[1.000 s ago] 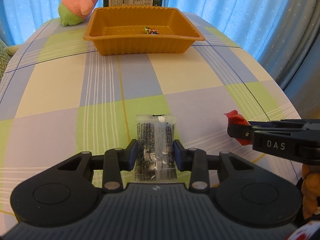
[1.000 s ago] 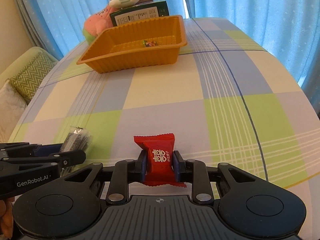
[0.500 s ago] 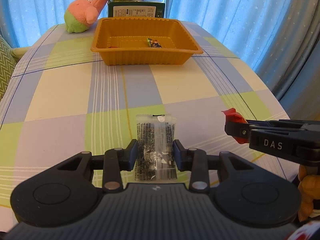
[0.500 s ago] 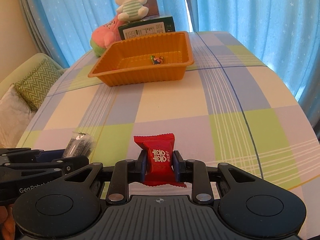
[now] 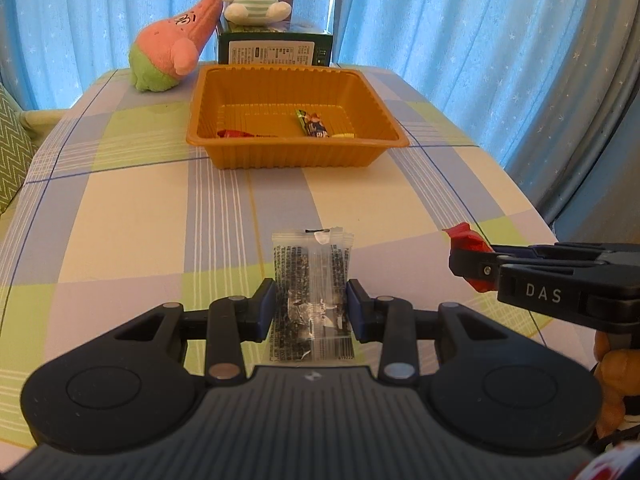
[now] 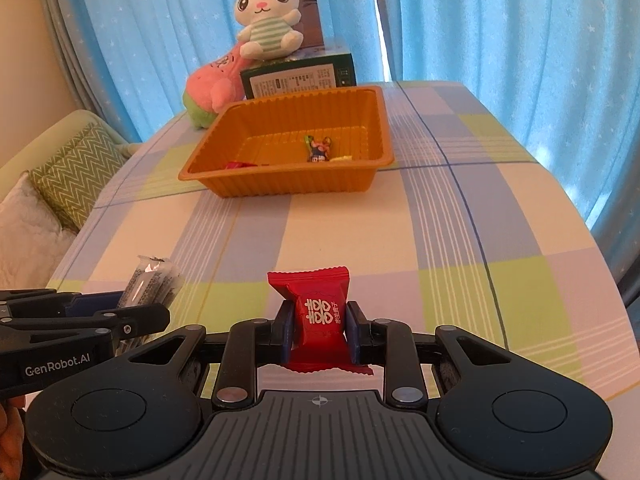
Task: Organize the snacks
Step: 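Carry the packet and red candy with both tools over the orange tray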
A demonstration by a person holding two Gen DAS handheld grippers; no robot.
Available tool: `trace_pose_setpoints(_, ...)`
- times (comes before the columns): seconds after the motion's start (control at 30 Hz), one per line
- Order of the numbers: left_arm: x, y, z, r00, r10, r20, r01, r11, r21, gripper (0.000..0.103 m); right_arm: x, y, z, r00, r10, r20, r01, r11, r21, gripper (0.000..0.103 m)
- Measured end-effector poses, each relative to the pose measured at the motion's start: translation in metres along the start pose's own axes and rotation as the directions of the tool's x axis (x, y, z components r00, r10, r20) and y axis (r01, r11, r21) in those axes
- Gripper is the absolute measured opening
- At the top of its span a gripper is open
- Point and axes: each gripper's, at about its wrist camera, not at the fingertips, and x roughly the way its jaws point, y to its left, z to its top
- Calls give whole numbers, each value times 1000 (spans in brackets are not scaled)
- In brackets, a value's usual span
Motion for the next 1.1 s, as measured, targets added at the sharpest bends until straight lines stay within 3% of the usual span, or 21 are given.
trace_pose_setpoints(0.6, 13, 14, 47, 999, -41, 15, 41, 999, 6, 34, 15, 3, 47, 1000, 1, 18, 0, 999, -53, 27)
trace_pose_setpoints(1.1, 27, 16, 83, 1000, -13, 12, 11, 995, 102, 34, 36, 3, 85, 1000, -10, 25, 13, 993, -115, 27)
